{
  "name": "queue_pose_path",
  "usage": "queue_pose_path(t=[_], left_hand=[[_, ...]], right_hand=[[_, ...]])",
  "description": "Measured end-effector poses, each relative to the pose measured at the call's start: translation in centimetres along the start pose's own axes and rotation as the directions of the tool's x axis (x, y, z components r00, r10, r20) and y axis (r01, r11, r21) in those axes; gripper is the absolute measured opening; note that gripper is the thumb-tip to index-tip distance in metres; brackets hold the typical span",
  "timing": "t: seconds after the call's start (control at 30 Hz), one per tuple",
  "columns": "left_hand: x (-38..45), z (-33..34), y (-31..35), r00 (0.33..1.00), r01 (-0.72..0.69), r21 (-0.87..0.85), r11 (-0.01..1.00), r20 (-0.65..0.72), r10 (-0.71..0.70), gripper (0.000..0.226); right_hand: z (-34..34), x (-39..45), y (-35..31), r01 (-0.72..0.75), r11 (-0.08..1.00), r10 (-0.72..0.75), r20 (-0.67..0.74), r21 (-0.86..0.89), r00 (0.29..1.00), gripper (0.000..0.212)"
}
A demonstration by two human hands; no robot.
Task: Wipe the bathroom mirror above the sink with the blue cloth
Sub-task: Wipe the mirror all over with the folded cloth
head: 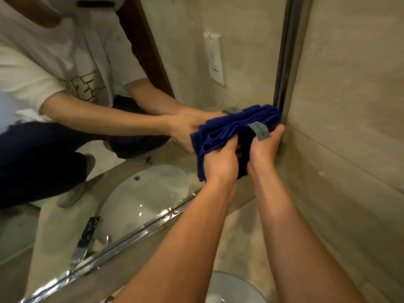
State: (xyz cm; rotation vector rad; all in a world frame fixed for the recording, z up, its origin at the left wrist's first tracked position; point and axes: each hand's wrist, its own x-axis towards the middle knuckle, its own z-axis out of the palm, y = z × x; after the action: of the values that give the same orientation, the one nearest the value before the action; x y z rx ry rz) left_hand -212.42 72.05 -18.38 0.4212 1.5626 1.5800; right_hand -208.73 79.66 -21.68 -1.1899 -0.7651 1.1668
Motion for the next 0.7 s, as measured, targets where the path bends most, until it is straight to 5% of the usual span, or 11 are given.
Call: queue_pose_path(t=[0.13, 0.3, 0.43, 0.7], left_hand=[[0.7, 0.2, -1.6, 0.997, -0.036, 0.040, 0.999, -0.072, 0.038, 0.010], [-0.3, -2.5, -1.2, 0.982, -0.067, 0.010, 0.998, -0.179, 0.067, 0.036], [-1.7, -7.0, -0.9, 0.977, -0.097, 0.057, 0.994, -0.183, 0.106, 0.009], [-2.3, -13.5, 0.1, 0.990, -0.066, 0.068, 0.995, -0.122, 0.074, 0.013]], right_hand=[[0.1, 0.1, 0.6, 0.022, 1.000, -0.020, -0.110, 0.022, 0.994, 0.019], [1.2, -3.3, 1.0, 0.017, 0.997, -0.008, -0.114, 0.076, 0.993, 0.020], [2.6, -6.9, 2.3, 0.059, 0.996, -0.066, -0.095, -0.069, 0.993, 0.022], [4.0, -11.5, 3.7, 0.106, 0.988, -0.109, -0.021, -0.110, 0.994, 0.013]])
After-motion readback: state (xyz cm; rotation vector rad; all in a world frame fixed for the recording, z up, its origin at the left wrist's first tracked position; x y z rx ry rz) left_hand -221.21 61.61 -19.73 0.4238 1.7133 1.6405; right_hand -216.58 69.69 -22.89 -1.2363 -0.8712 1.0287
